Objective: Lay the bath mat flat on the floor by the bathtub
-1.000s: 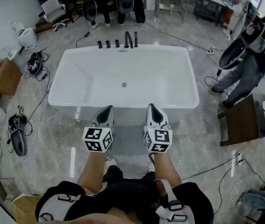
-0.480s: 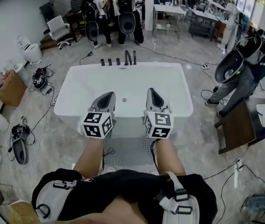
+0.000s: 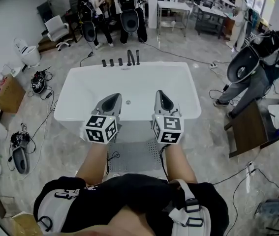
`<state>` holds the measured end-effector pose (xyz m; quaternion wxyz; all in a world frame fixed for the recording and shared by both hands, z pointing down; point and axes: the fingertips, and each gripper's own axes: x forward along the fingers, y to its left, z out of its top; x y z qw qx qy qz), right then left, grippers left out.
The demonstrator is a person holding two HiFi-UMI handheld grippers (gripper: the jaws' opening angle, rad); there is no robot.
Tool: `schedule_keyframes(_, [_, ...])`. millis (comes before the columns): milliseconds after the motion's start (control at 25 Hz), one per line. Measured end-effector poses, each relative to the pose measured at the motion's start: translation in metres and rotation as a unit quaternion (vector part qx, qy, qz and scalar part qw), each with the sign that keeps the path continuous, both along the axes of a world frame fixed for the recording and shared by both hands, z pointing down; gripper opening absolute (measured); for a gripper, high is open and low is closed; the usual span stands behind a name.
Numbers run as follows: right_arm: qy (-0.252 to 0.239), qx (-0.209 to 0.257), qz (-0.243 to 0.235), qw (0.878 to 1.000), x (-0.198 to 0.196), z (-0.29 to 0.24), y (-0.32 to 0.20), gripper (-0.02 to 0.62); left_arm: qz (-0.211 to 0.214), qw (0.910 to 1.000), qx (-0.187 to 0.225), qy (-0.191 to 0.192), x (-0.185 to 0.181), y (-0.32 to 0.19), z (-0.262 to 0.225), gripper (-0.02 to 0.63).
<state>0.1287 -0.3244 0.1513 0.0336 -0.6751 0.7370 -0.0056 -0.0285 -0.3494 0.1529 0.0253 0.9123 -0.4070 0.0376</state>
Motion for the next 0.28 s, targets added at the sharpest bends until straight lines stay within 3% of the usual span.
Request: schedule_keyframes(280, [-0.005, 0.005, 0.002, 1.0, -0.007, 0.007, 0.015, 0.005, 0.002, 1.0, -0.001, 0.008, -0.009, 0.012, 0.001, 0.005])
